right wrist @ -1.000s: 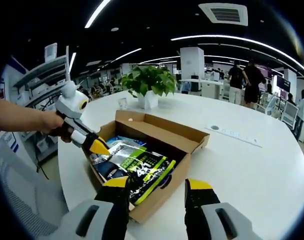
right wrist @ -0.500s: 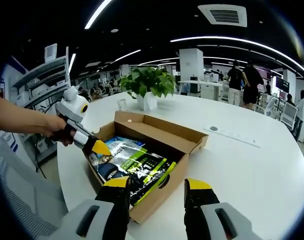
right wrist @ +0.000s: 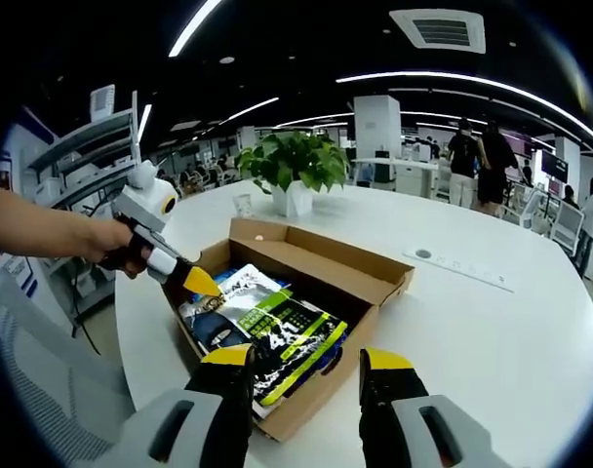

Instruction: Operate the shoe box by opening the lid, removing the specified soft item, and placing it in the target area until the item is outside and the box remains undamaged.

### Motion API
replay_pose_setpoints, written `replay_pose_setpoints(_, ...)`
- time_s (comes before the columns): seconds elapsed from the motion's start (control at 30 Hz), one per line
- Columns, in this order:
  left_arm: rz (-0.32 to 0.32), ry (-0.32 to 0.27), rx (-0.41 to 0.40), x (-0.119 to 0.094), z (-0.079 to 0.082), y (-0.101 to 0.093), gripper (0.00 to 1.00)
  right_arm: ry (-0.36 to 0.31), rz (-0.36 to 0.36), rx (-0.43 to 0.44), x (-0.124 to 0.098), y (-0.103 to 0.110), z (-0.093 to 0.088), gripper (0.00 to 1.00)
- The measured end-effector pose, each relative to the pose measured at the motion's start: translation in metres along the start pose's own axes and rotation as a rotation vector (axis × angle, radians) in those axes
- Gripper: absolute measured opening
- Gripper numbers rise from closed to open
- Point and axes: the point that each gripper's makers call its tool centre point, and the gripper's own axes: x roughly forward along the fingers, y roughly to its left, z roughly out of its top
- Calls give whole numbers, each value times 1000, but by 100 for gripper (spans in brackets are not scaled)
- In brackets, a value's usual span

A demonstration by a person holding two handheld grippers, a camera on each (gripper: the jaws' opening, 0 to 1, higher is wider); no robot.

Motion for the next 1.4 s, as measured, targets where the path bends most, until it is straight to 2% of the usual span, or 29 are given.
replay_pose_setpoints(0.6,47,-37,0,-20,11,22,0,20,59,13,27,28,15,40)
replay_pose_setpoints(1.03,85,-37,15,-21,12,38,0,109,72,63,52,32,1,36)
replay_pose_setpoints(1.4,105,-8,44,-12,6,45,0,141,90,103,67,33,-6,35)
